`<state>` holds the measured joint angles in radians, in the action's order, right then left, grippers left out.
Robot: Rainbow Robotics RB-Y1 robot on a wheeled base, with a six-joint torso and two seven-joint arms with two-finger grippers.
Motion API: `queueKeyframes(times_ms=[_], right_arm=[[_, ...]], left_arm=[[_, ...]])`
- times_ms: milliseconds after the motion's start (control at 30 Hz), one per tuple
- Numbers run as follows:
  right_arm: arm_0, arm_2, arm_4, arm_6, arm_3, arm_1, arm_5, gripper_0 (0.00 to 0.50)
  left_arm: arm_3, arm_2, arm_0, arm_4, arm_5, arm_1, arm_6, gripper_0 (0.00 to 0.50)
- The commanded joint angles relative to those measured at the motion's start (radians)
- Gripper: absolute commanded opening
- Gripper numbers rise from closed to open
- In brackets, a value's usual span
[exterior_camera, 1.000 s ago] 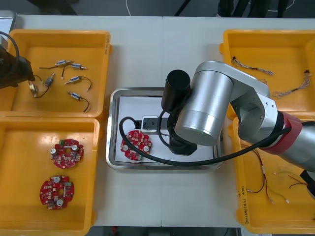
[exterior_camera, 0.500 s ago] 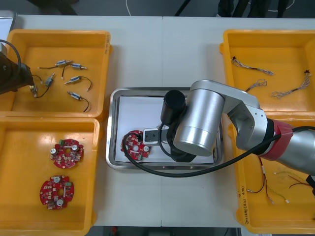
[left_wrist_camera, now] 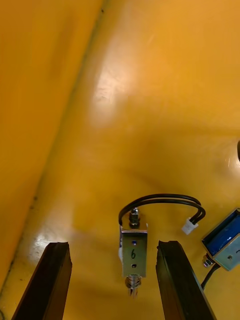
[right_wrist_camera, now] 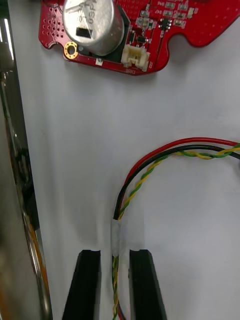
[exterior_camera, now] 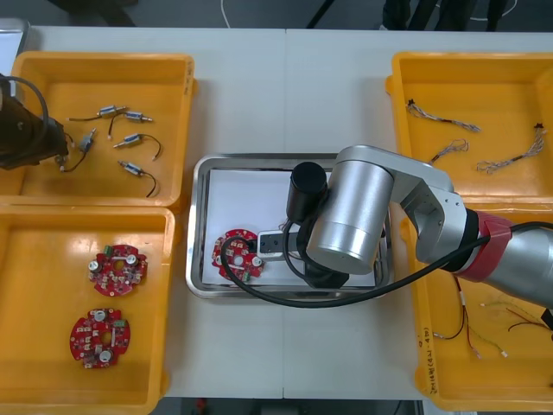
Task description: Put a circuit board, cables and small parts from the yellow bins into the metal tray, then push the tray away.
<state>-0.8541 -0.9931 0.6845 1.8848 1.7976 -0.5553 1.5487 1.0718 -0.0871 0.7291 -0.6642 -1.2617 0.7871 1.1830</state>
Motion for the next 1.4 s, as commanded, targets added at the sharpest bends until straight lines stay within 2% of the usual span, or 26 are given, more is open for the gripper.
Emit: queueKeyframes(times_ms=[33,433,467,500,533,567,833,1233,1400], right_arm=[[-0.039,0.004,0.004,0.034,0.025,-0.025,-0.007,0.5],[-0.039,0.1,0.035,0.034,0.065,-0.023,0.047,0.5],[-0.039,0.12,0.038,0.034,0.074,-0.018,0.07,0.5],[-0.04,0.145,0.043,0.034,0.081,-0.011,0.102,0.5],[-0.04,0.157,0.044,0.034,0.085,-0.005,0.117,0.5],[-0.039,0.188,0.047,0.034,0.091,0.008,0.156,0.5],[-0.039,0.386,0.086,0.013,0.135,0.063,0.369,0.5],[-0.039,0.692,0.098,-0.013,0.181,0.075,0.371,0.5],[-0.039,0.763,0.086,-0.016,0.181,0.06,0.371,0.5]], left_arm=[[0.0,-0.045,0.043,0.003,0.016,-0.014,0.104,0.5],[-0.044,-0.074,0.043,0.005,0.079,-0.029,0.11,0.5],[-0.044,-0.074,0.043,0.003,0.079,-0.029,0.11,0.461],[-0.044,-0.074,0.043,0.003,0.077,-0.029,0.11,0.298],[-0.046,-0.076,0.043,0.003,0.077,-0.029,0.112,0.201],[-0.044,-0.074,0.043,0.003,0.076,-0.029,0.113,0.01],[-0.032,-0.057,0.043,0.003,0.041,-0.029,0.121,0.0],[0.106,0.055,0.043,0.018,-0.153,-0.014,0.135,0.0],[0.189,0.096,0.041,0.025,-0.232,-0.005,0.132,0.001]])
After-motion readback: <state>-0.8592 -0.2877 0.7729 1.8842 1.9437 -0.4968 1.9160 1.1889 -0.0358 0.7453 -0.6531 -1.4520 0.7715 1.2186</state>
